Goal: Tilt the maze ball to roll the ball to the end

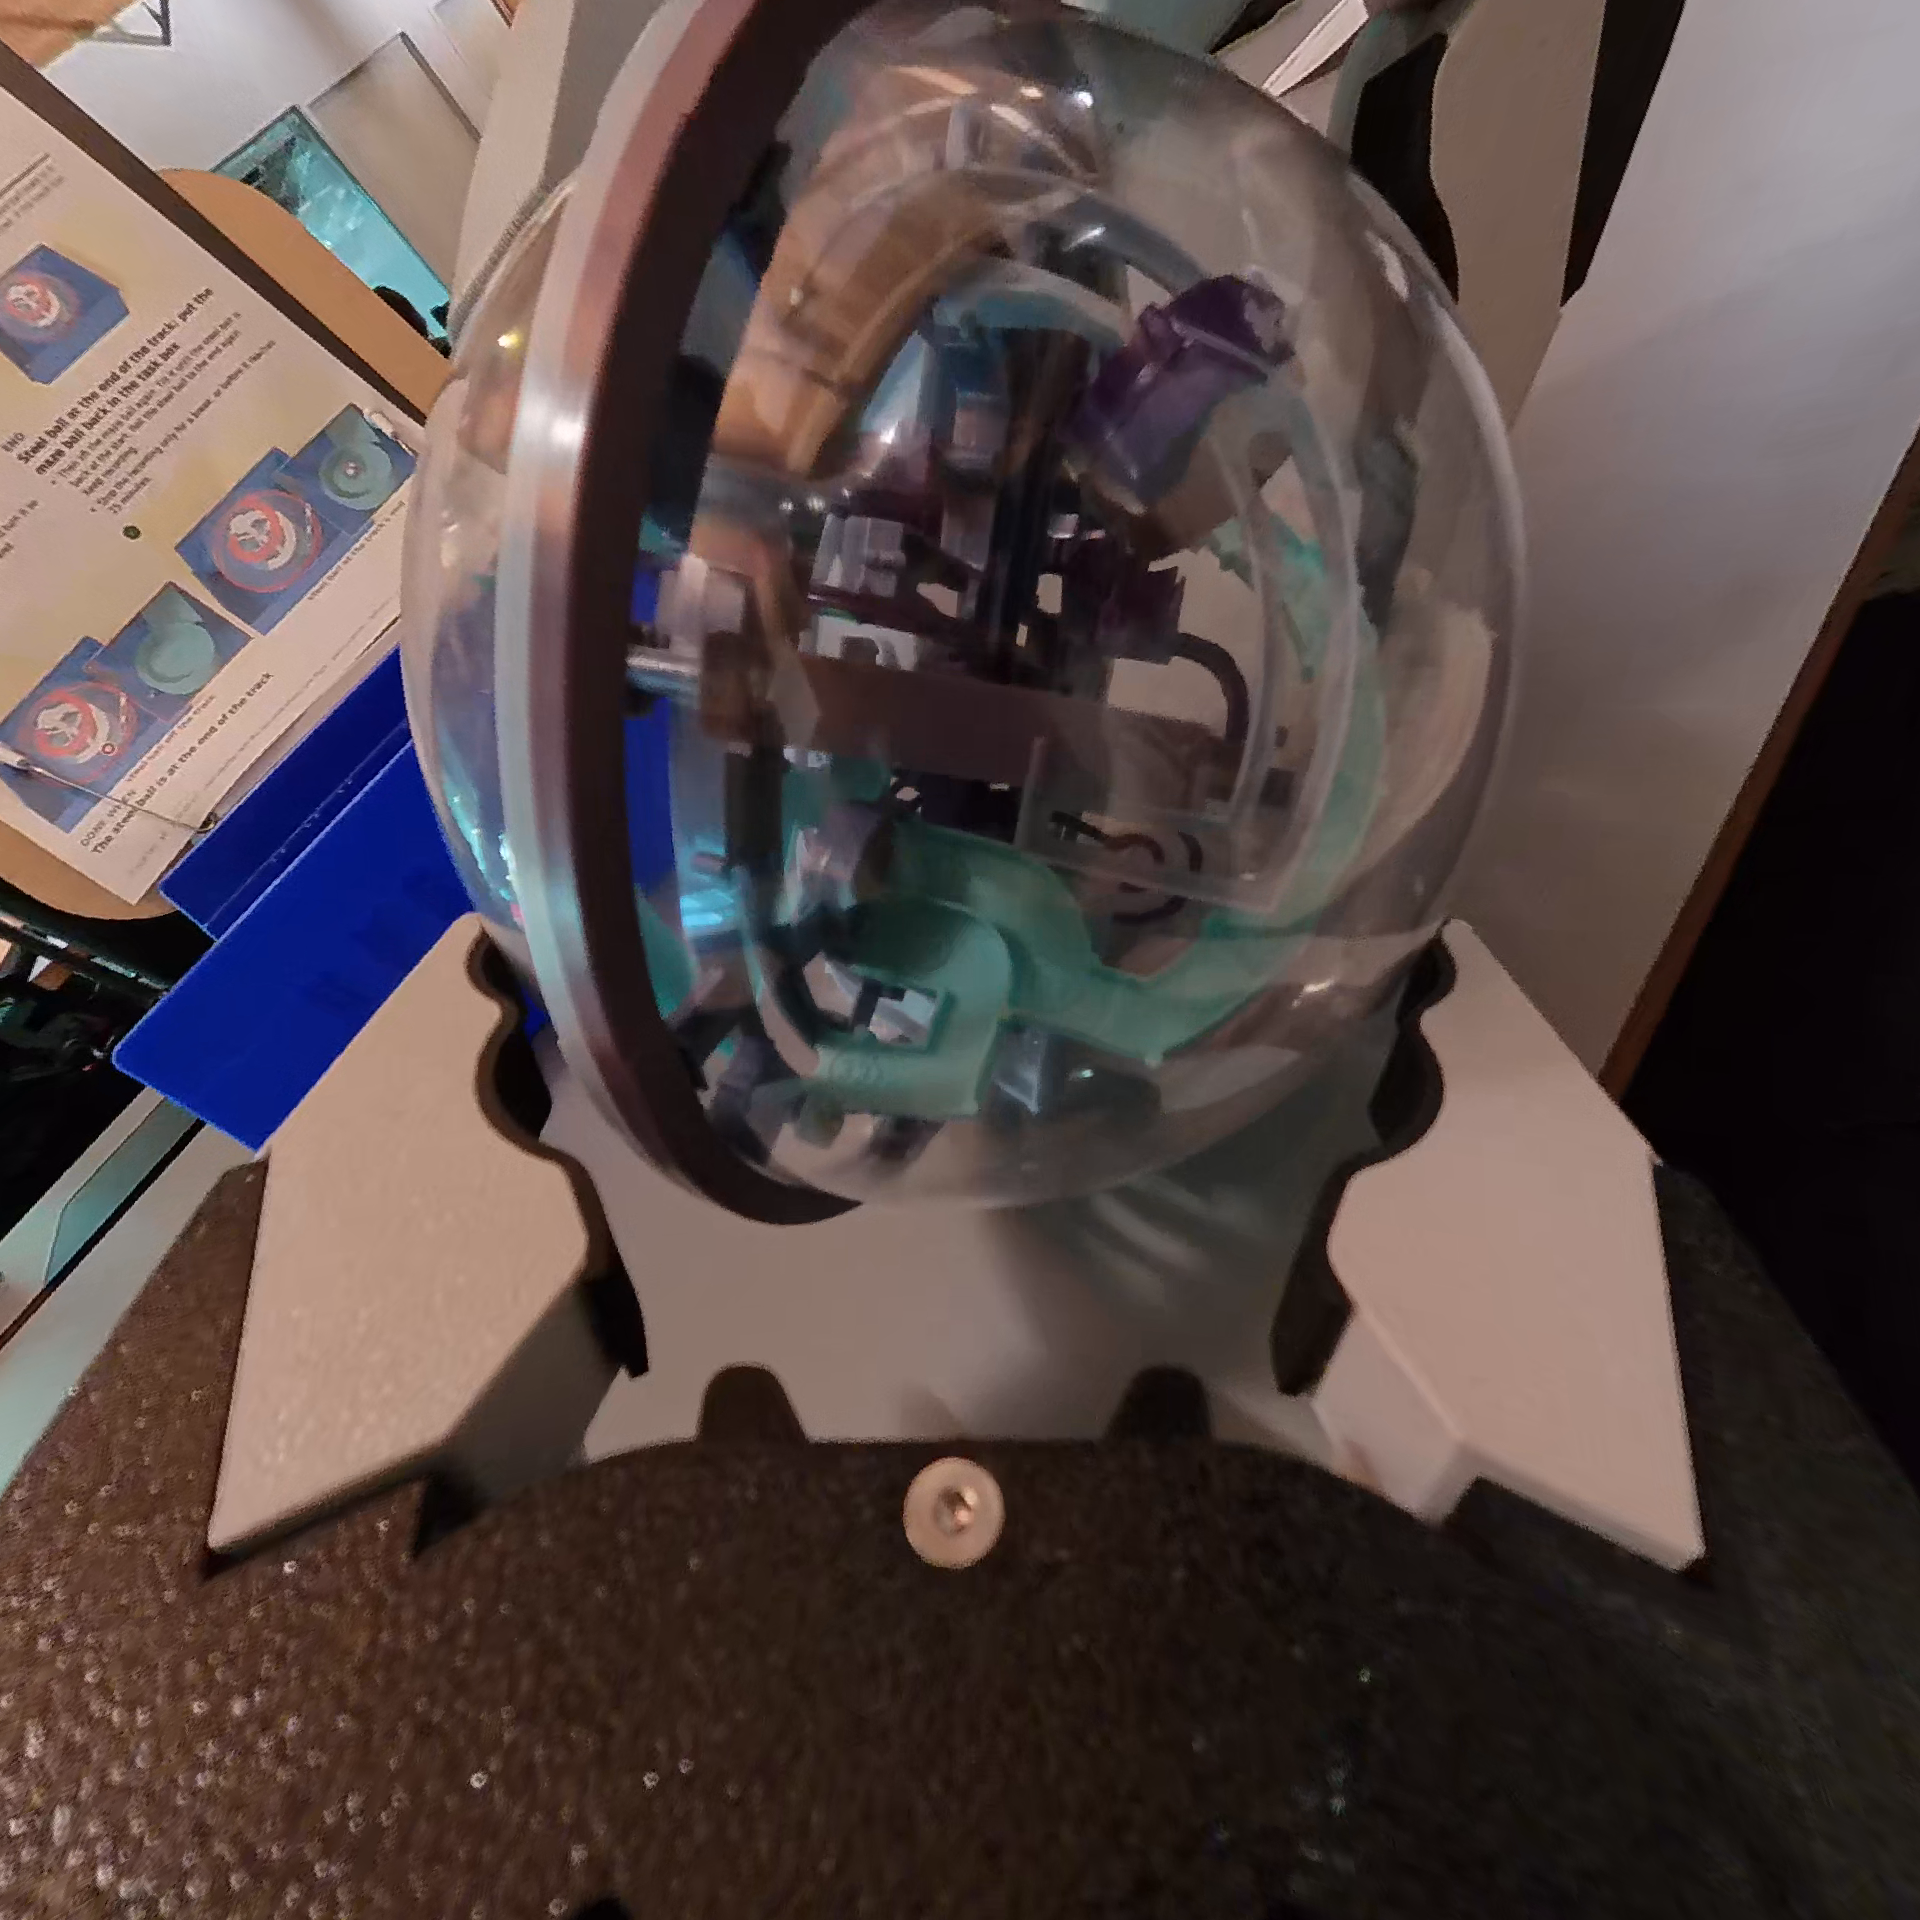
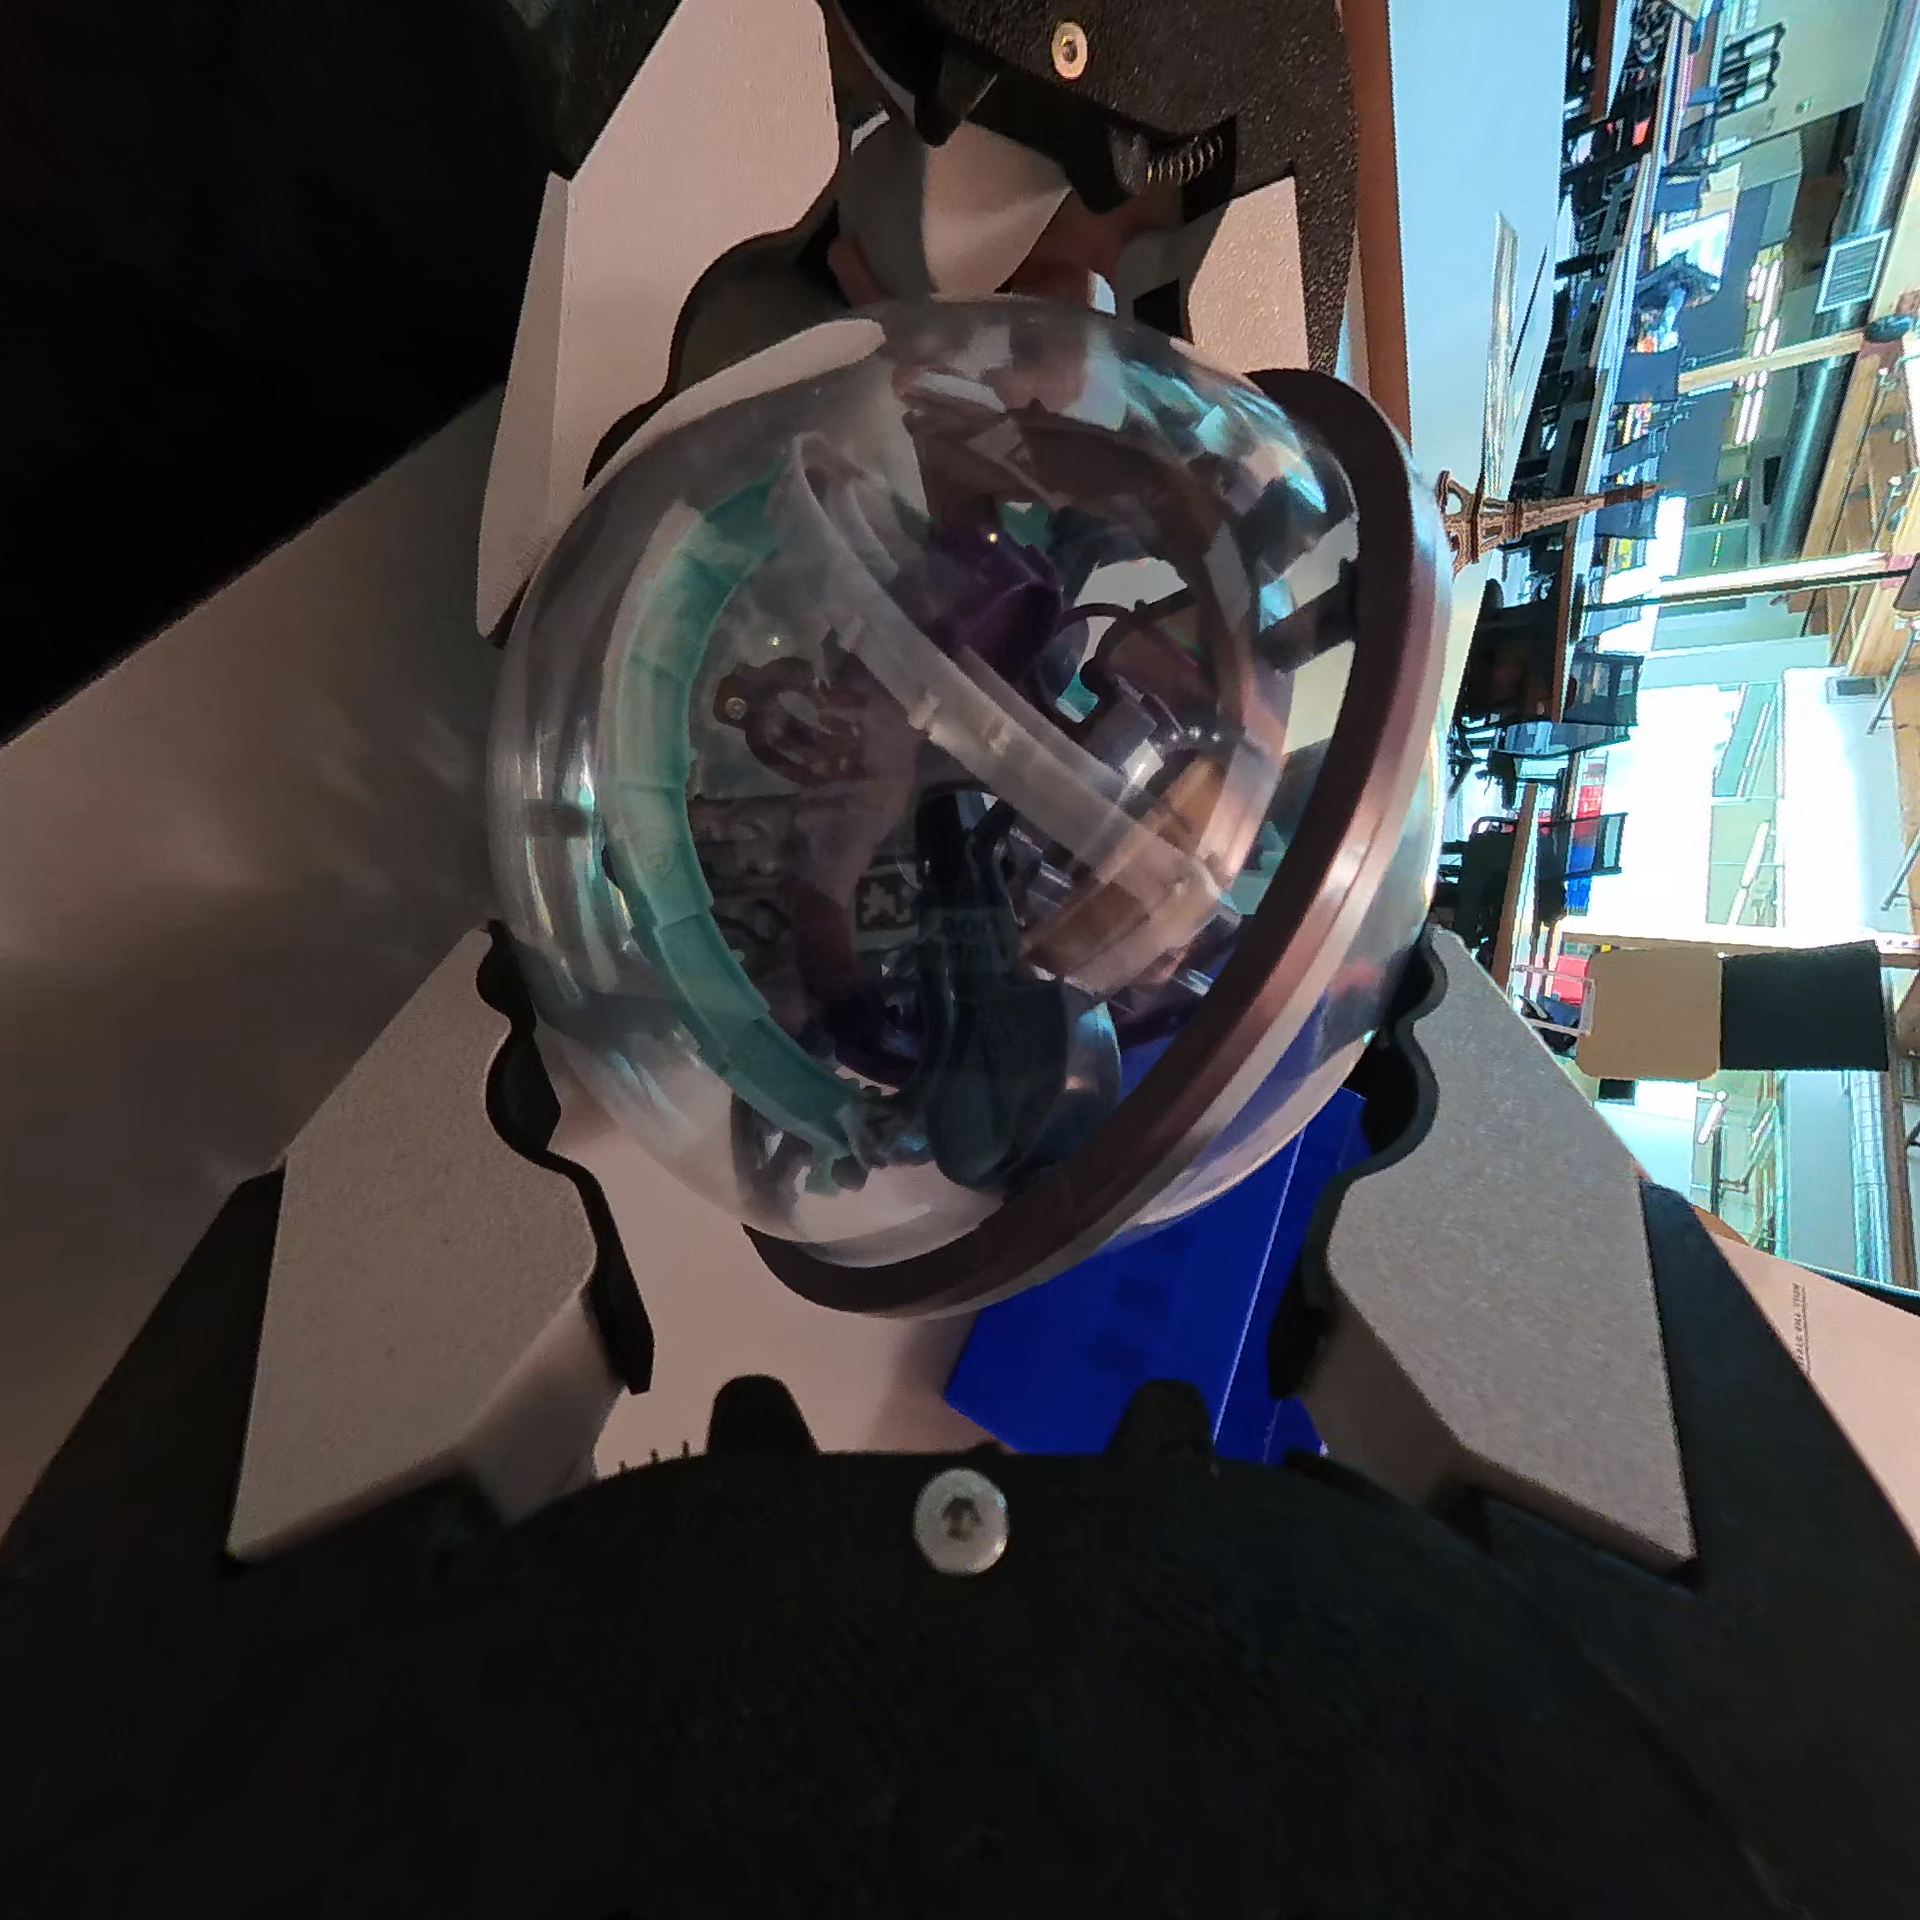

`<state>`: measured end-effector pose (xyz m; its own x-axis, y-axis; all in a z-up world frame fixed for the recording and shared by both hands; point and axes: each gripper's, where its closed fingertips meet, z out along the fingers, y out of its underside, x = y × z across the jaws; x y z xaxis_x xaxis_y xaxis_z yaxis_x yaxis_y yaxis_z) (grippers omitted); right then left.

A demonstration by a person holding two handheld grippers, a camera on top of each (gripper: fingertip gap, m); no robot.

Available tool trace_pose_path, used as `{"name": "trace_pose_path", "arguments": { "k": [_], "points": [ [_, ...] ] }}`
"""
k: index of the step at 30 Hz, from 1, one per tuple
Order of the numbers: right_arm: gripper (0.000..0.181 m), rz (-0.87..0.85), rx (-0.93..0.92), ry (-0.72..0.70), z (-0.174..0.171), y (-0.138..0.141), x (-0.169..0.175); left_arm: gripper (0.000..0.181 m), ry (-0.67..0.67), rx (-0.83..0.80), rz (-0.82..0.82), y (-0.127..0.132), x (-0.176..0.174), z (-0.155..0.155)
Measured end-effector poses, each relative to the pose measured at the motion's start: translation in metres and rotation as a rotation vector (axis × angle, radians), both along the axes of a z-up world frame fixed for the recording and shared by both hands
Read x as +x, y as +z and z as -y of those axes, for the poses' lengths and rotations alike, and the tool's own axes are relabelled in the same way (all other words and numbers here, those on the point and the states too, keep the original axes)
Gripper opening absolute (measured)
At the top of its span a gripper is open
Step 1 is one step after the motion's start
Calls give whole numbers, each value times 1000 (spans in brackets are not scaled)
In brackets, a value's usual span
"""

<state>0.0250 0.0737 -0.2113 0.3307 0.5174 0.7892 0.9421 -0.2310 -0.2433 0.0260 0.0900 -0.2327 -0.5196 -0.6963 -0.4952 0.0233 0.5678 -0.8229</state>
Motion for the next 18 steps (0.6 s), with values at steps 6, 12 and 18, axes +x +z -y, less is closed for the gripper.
{"name": "trace_pose_path", "arguments": {
  "k": [6,12,18],
  "points": [
    [157,-43,26,-27,4,0,6,154,-20,-20,-5,5,2,5],
    [157,-93,45,-55,10,0,15,154,-40,-16,-27,10,8,11],
    [157,-132,76,-54,12,0,16,154,-51,-5,-31,11,9,13]
  ]
}}
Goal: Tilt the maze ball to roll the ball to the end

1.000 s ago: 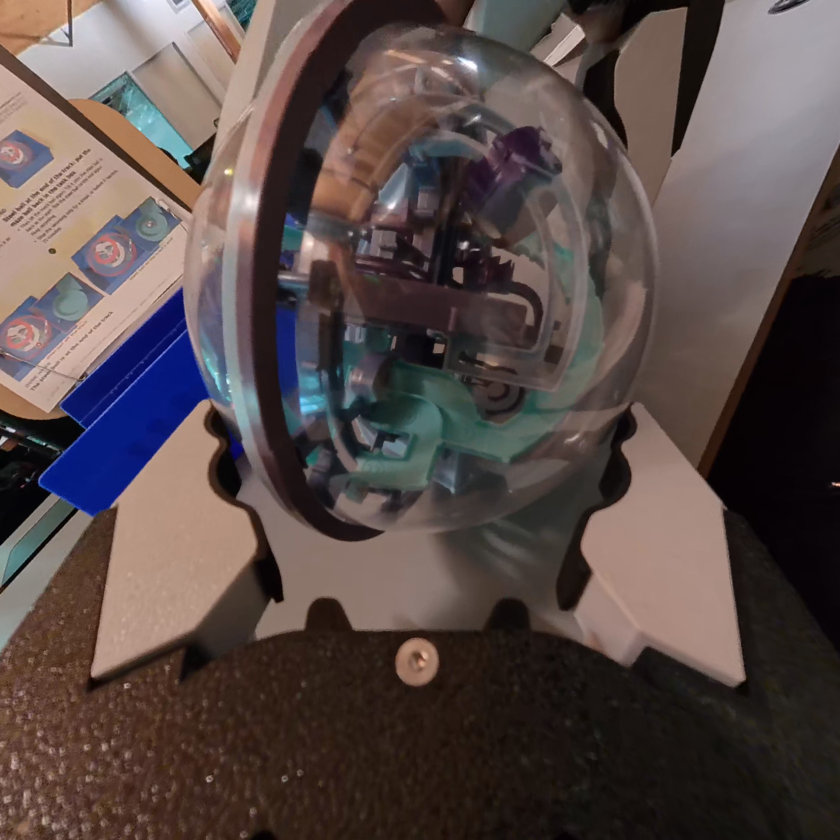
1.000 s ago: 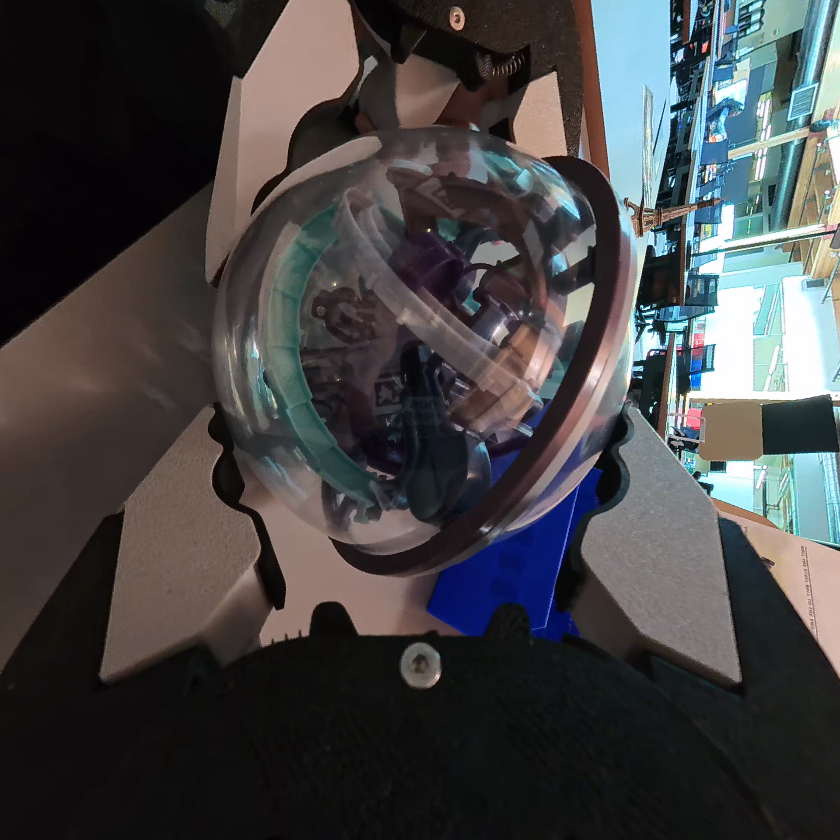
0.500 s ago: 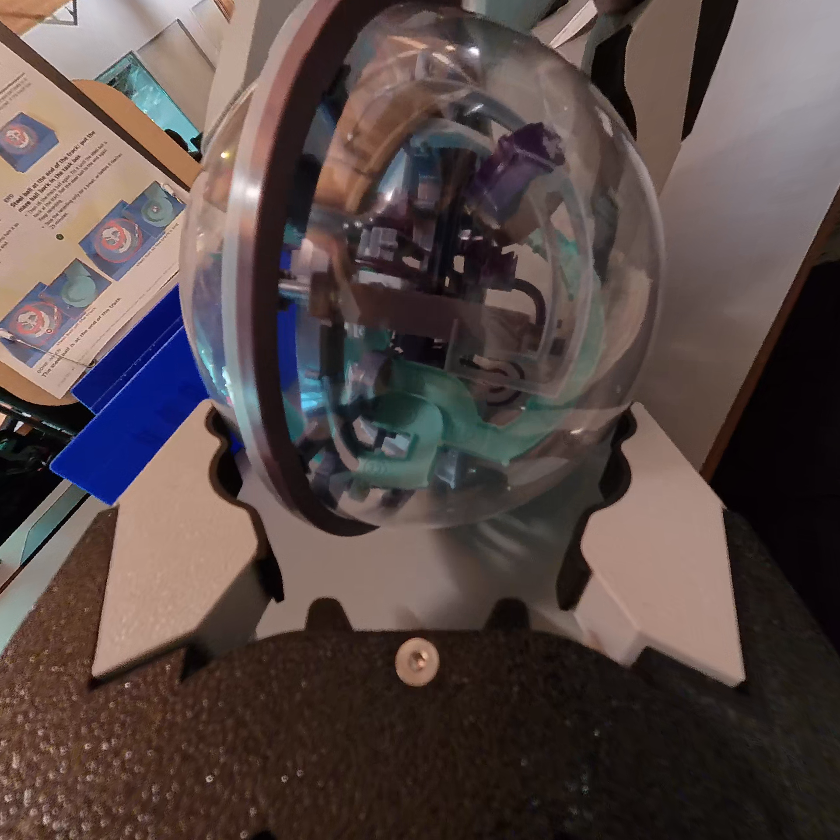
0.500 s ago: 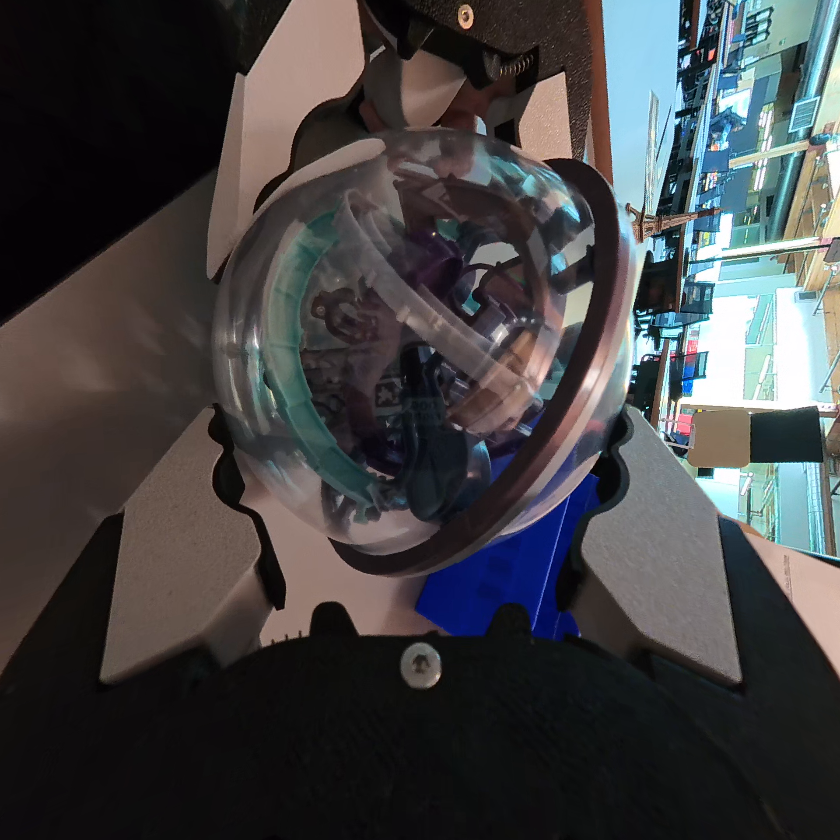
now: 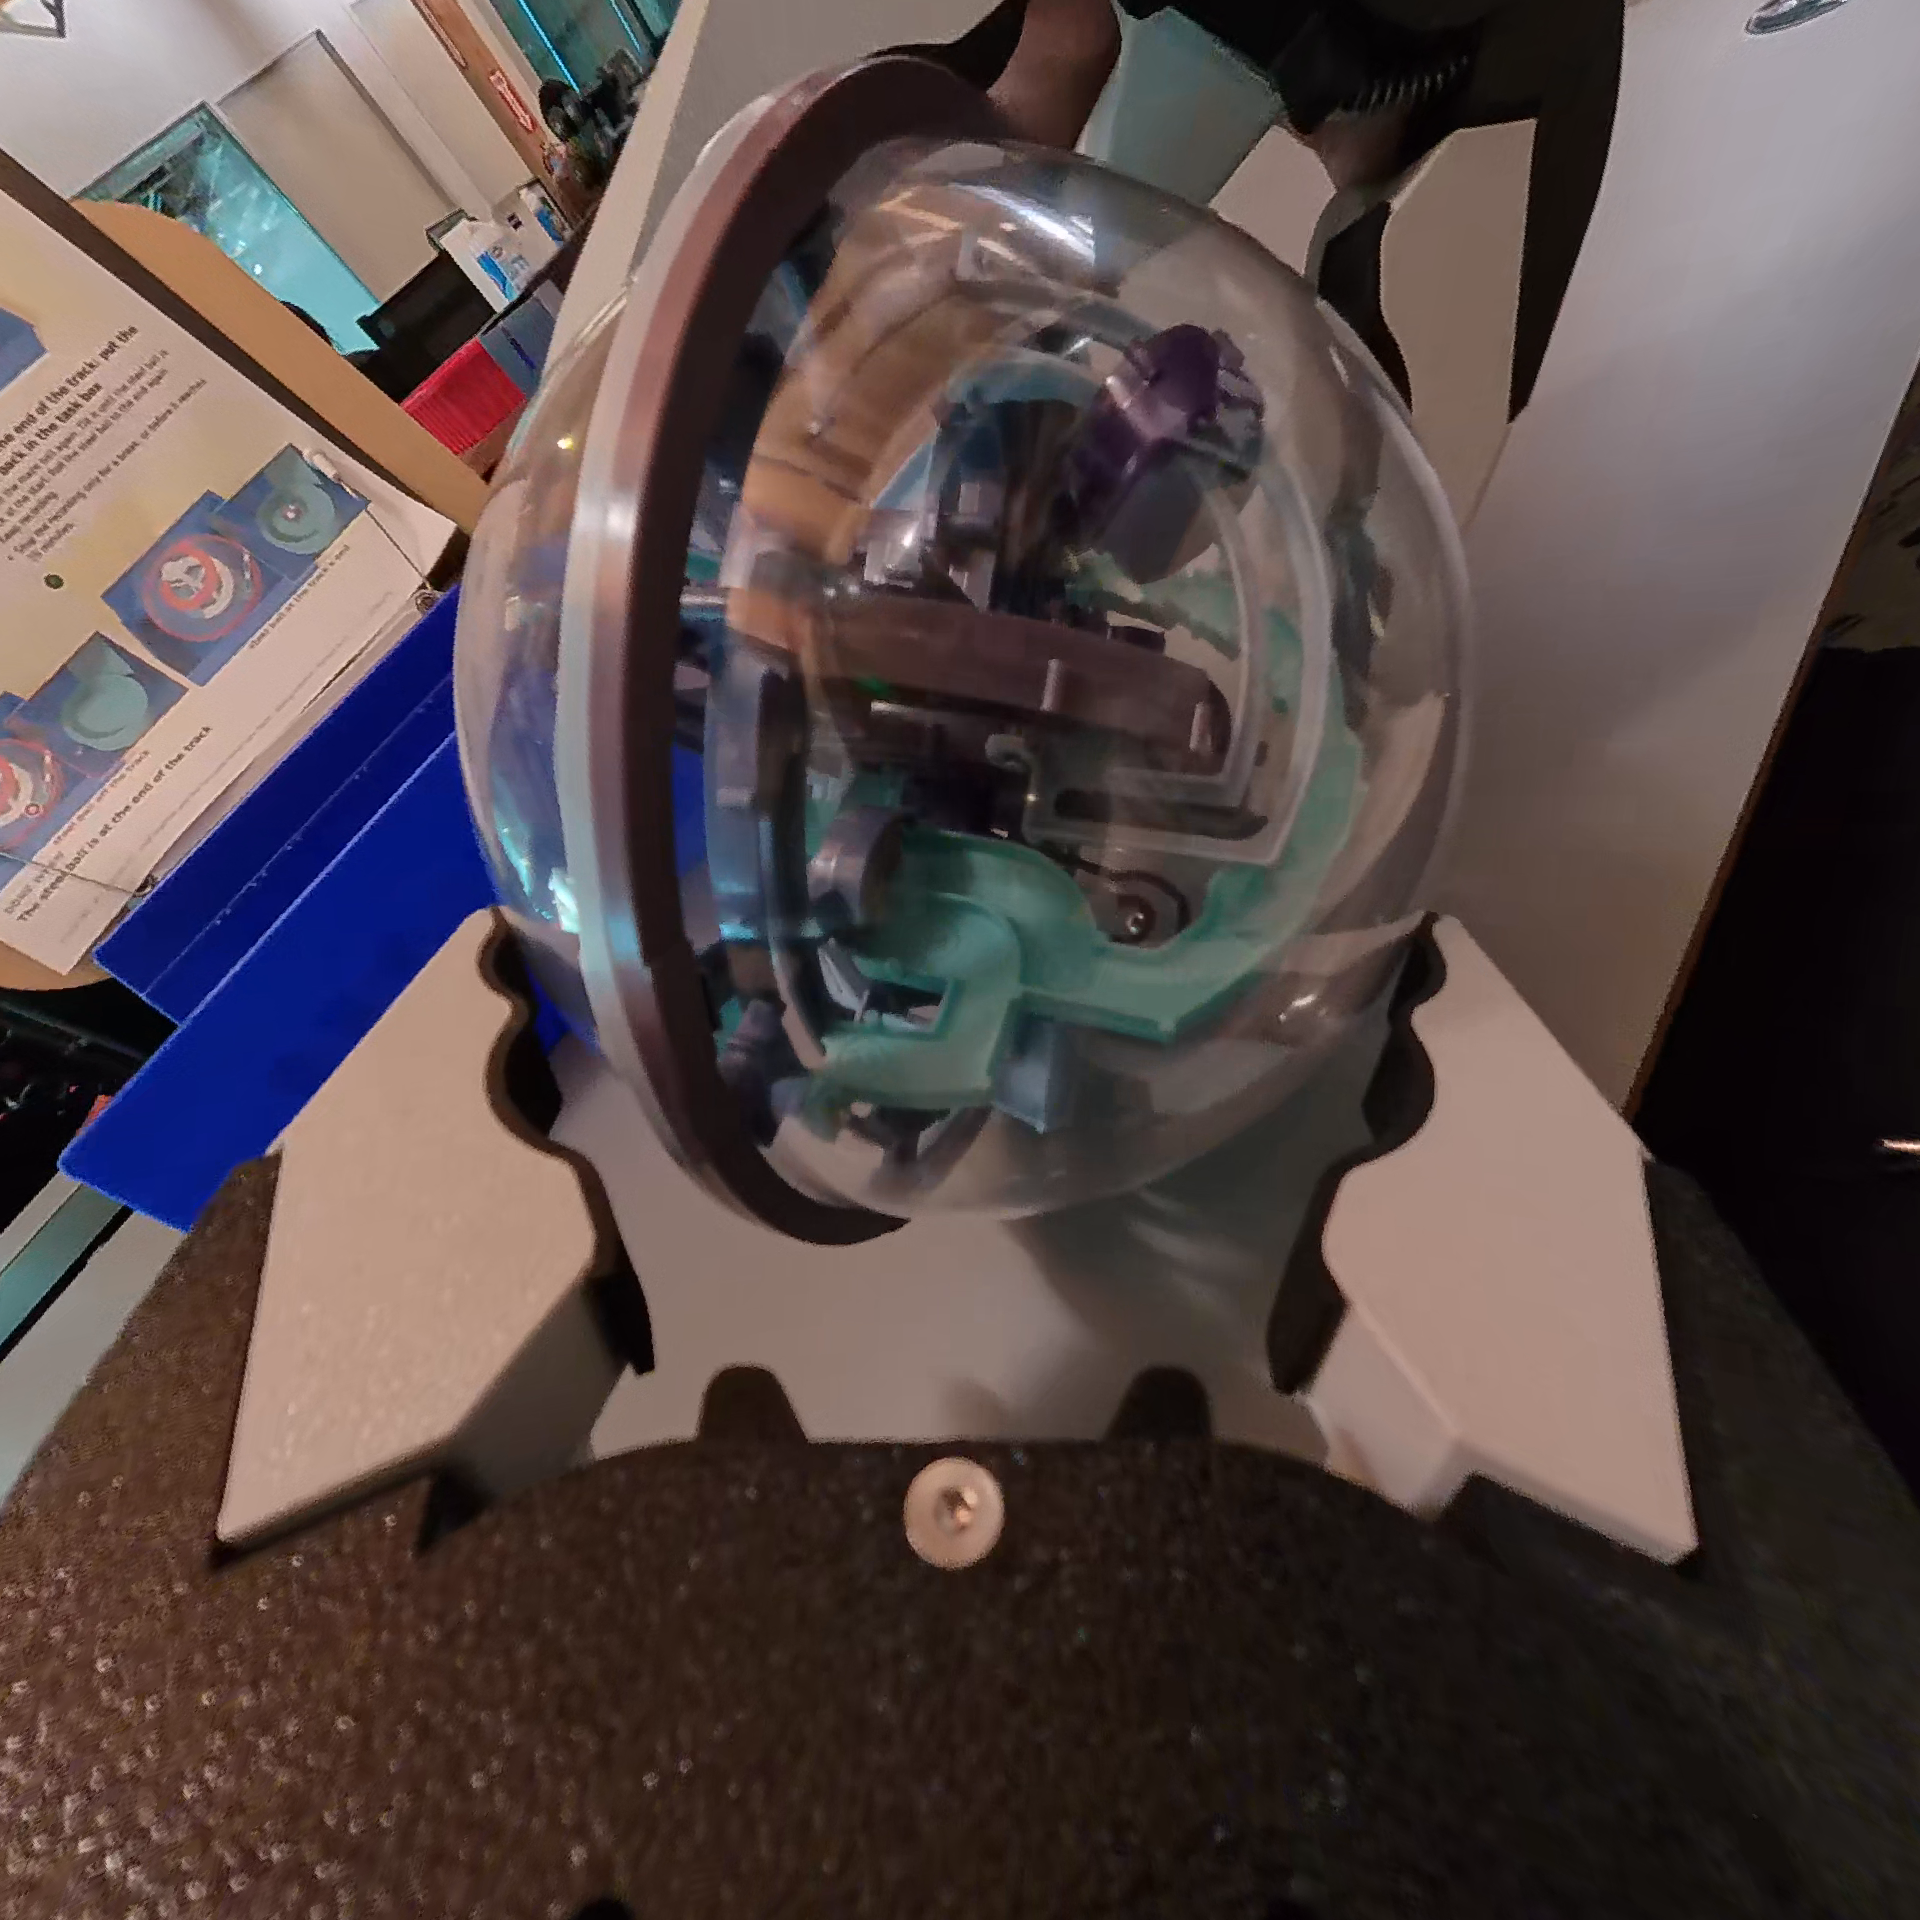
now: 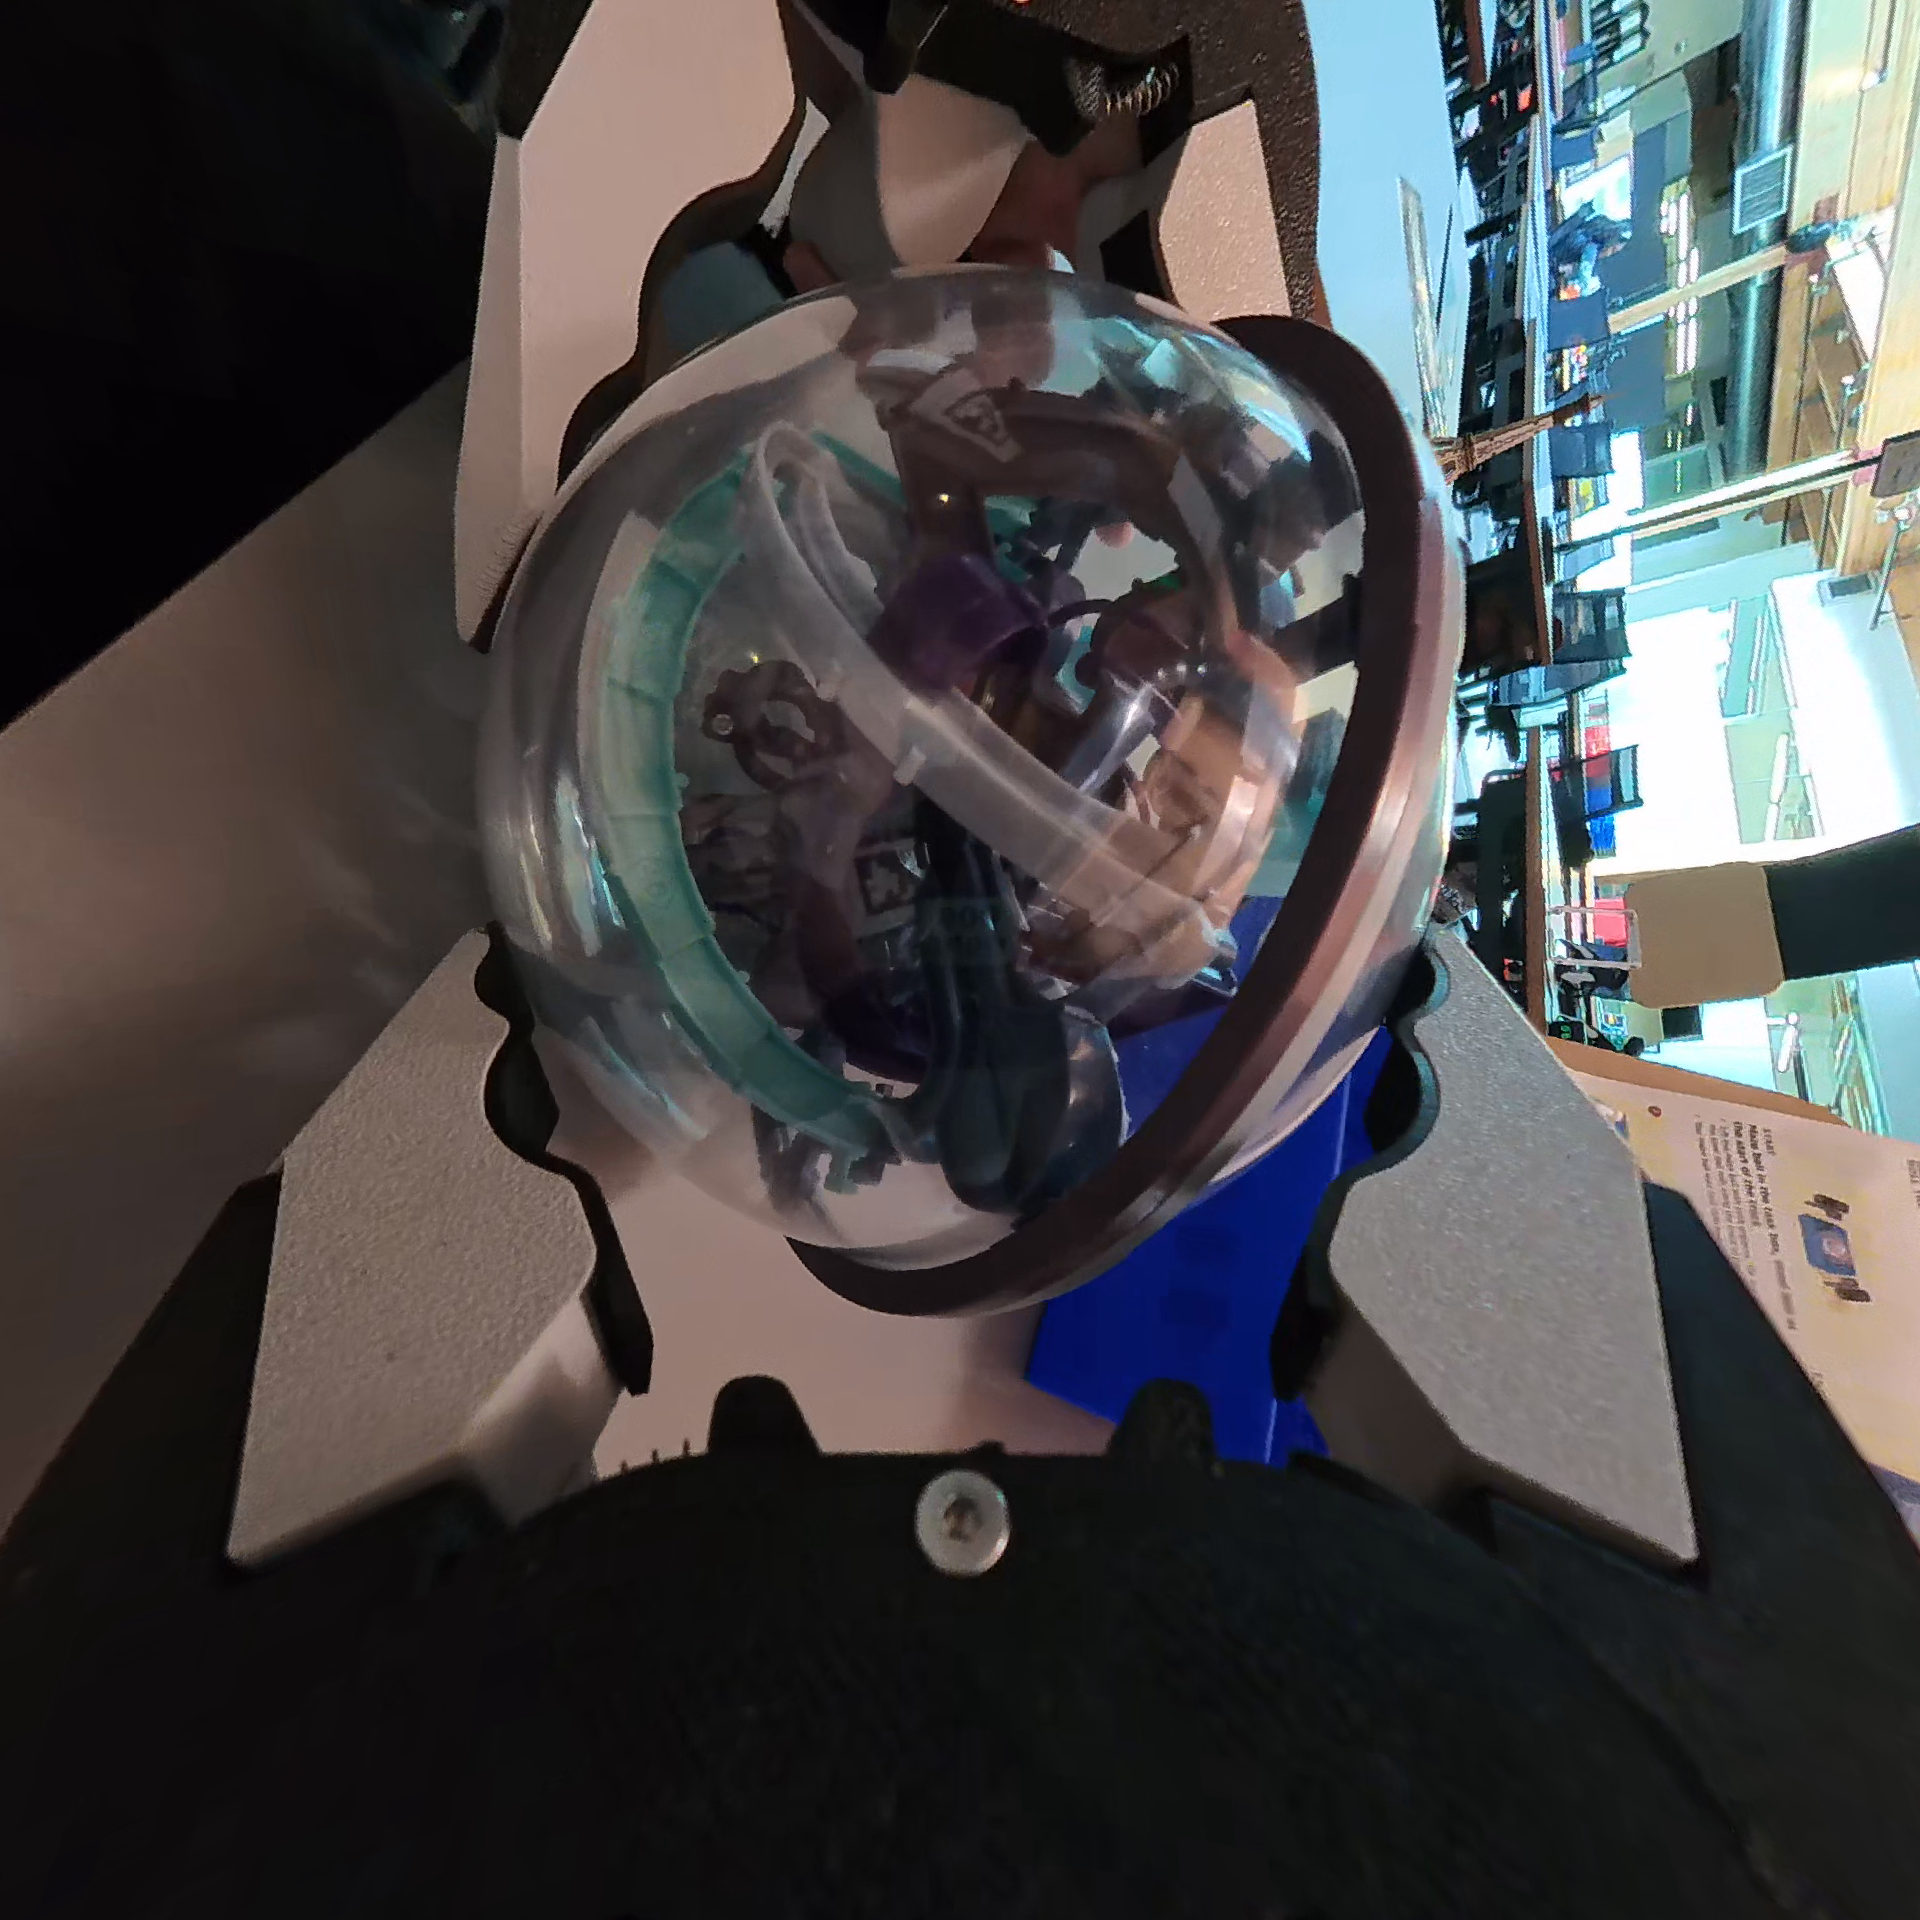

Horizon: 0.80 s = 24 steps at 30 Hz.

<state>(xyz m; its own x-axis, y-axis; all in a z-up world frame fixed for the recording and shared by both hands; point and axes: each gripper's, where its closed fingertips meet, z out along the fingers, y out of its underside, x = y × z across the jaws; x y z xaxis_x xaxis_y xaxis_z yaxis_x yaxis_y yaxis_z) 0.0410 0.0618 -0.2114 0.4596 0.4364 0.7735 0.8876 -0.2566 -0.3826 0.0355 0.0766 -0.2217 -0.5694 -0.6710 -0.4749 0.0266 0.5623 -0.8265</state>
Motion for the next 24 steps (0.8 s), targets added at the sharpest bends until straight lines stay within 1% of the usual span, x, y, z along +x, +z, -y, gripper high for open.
{"name": "trace_pose_path", "arguments": {
  "k": [5,9,15,24],
  "points": [
    [157,-45,6,-23,2,0,6,153,-22,19,-43,1,4,0],
    [157,-50,18,-32,3,0,8,153,-25,43,-37,1,6,1],
    [158,-80,43,-33,3,0,8,153,-43,38,-38,2,7,2],
    [158,-185,68,-49,-1,1,15,150,-84,-64,-83,3,12,-2]
  ]
}}
